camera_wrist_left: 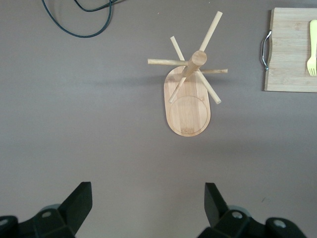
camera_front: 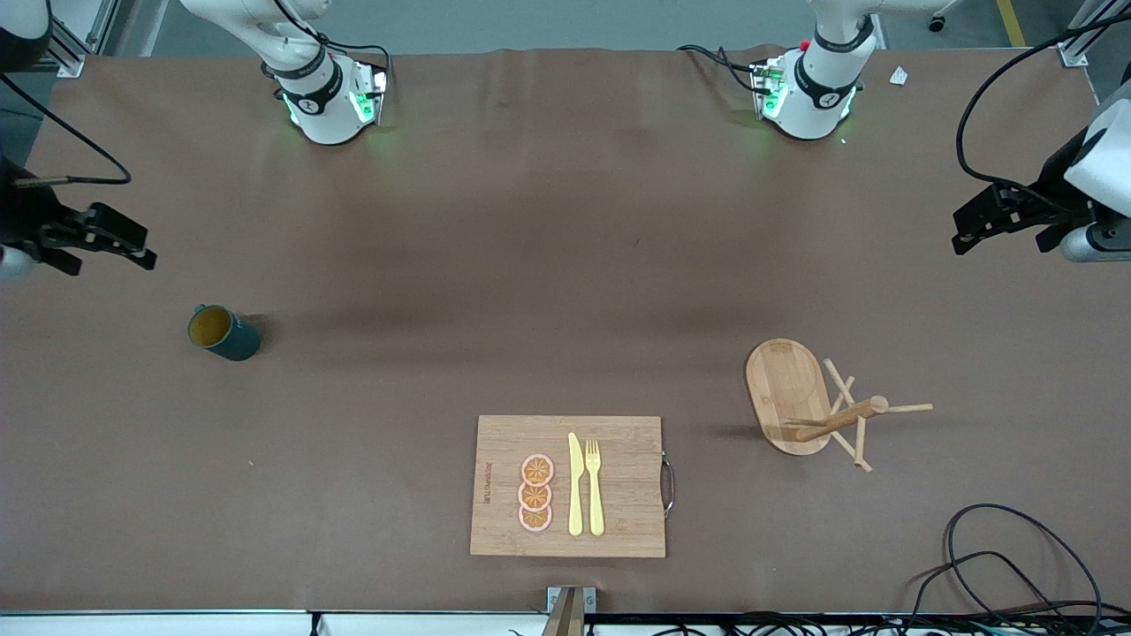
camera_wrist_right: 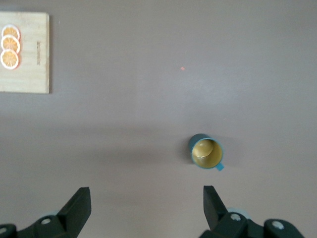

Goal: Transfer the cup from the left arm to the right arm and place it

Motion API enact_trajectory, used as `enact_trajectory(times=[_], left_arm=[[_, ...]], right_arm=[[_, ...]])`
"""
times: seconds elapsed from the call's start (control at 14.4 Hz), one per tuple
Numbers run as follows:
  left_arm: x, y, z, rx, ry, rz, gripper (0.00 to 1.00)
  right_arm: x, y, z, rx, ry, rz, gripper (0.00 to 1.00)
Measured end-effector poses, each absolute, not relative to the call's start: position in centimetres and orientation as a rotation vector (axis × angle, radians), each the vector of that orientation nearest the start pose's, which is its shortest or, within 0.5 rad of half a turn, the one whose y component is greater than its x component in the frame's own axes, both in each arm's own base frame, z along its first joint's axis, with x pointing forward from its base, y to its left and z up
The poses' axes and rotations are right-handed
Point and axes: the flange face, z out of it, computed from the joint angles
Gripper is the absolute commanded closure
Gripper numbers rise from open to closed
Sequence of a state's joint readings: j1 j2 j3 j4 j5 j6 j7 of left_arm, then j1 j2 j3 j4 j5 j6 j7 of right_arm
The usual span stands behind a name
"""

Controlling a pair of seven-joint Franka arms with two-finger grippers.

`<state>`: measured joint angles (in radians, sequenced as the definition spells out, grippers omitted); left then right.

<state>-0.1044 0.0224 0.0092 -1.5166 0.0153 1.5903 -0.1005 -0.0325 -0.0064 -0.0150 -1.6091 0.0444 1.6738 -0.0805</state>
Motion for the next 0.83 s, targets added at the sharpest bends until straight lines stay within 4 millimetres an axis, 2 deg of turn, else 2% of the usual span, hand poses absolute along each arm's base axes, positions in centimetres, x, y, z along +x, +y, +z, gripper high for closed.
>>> enact_trajectory(times=[0.14,0.42,0.83], left_arm=[[56.2,-5.2,63.9,-3.13,-0.007,-0.082,0.0],[56.2,-5.2,64.0,-3.13,-0.006,-0.083,0.0],[56.2,-5.2,64.0,-3.13,-0.005,-0.083,0.0]], right_arm=[[55.6,-3.3,63.7,-3.13,-0.028,-0.164,0.0],[54.1,-3.5,66.4,-3.136,-0.001,-0.171,0.0],[54.0,-3.5,66.7,-3.135,0.036,-0.163,0.0]])
